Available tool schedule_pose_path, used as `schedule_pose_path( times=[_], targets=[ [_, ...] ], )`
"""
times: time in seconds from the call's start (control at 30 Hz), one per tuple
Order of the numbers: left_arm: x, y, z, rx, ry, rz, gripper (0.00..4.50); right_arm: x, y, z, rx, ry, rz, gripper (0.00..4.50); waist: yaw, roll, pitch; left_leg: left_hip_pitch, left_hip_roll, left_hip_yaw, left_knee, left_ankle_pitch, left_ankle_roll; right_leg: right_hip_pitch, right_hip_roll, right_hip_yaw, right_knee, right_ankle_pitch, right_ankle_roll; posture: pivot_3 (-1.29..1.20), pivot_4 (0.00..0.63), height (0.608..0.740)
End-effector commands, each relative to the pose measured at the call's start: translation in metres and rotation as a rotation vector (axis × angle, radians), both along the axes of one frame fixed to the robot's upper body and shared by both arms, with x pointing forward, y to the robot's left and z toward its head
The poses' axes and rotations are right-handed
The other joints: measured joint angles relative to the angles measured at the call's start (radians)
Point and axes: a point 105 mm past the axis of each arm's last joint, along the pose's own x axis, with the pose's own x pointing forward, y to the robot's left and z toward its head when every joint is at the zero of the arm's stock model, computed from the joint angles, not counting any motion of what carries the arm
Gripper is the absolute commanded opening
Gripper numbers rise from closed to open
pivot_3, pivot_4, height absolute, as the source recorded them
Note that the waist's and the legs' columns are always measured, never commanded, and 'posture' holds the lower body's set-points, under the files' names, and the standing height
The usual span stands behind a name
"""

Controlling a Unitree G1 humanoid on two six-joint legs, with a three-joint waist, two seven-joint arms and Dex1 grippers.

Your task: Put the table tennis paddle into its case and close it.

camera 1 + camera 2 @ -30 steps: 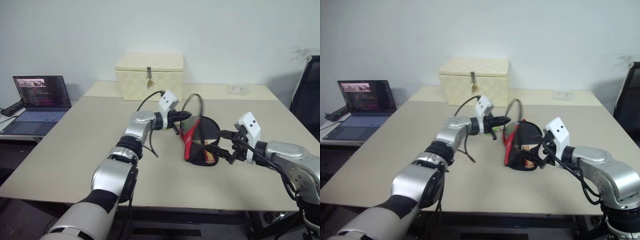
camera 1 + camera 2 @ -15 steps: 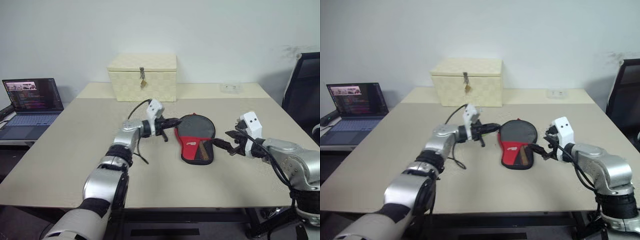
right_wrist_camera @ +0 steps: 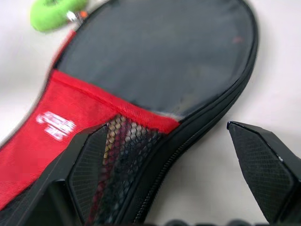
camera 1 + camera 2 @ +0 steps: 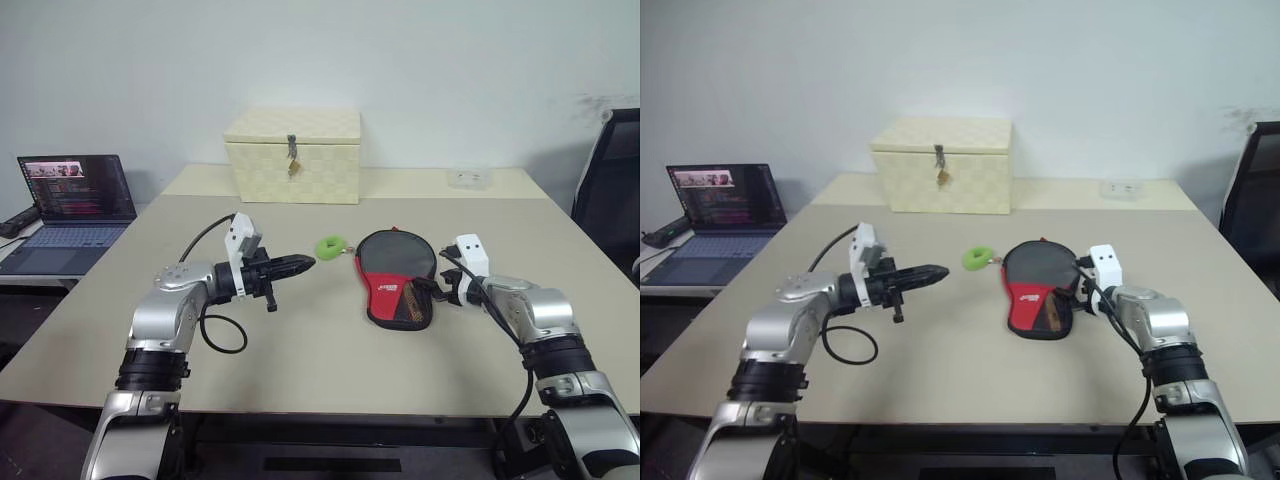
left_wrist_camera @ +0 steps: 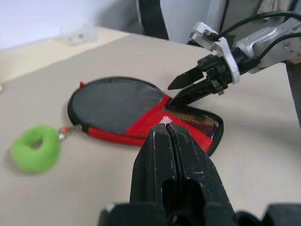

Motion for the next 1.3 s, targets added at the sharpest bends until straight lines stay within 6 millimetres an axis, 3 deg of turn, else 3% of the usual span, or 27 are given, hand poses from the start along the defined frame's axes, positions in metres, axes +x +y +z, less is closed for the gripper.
schedule_pose_path(
  times=[0.03,0.37,0.7,0.83,1.17,1.3],
  targets=[
    [-0.006,0.006,0.019,-0.007,-0.072,0.023,0.01,0.007,0.004,0.005,-0.028,-0.014,0.023,4.47,0.001,0.0,0.0,0.0,0.0,0.001,0.0,0.0,0.0,0.0,0.0,0.0,0.0,0.0,0.0,0.0,0.15,0.74],
    [-0.006,0.009,0.021,-0.005,-0.082,0.052,0.01,0.006,0.019,-0.02,-0.035,0.128,0.098,4.47,-0.004,0.0,0.0,0.002,0.001,0.002,0.0,0.0,0.0,0.0,0.001,0.0,0.001,0.0,0.0,0.0,0.15,0.74],
    [-0.011,0.018,0.016,0.018,-0.072,0.074,0.0,0.002,0.038,-0.04,0.024,0.226,0.149,1.25,-0.021,-0.002,-0.001,0.008,0.002,0.005,0.0,0.0,0.0,0.003,0.001,0.003,0.005,0.0,0.0,0.0,0.15,0.74],
    [-0.017,0.024,0.011,0.039,-0.05,0.066,0.0,0.003,0.043,-0.039,0.067,0.24,0.158,0.15,-0.023,-0.002,-0.001,0.016,0.004,0.008,-0.001,0.0,0.0,0.008,0.001,0.006,0.006,-0.001,-0.001,0.0,0.15,0.74],
    [-0.057,0.026,-0.007,0.103,0.076,-0.08,0.0,-0.005,0.073,-0.021,0.154,0.243,0.263,0.04,-0.028,-0.002,-0.001,0.016,0.011,0.011,-0.006,0.0,0.0,0.004,0.006,0.01,0.007,-0.002,-0.005,0.0,0.15,0.74],
    [-0.074,0.021,-0.014,0.117,0.106,-0.142,0.0,-0.025,0.095,-0.018,0.172,0.254,0.311,0.04,-0.029,-0.002,-0.001,0.016,0.013,0.013,-0.009,-0.001,0.0,0.001,0.008,0.017,0.007,-0.003,-0.007,0.0,0.15,0.74]
  ],
)
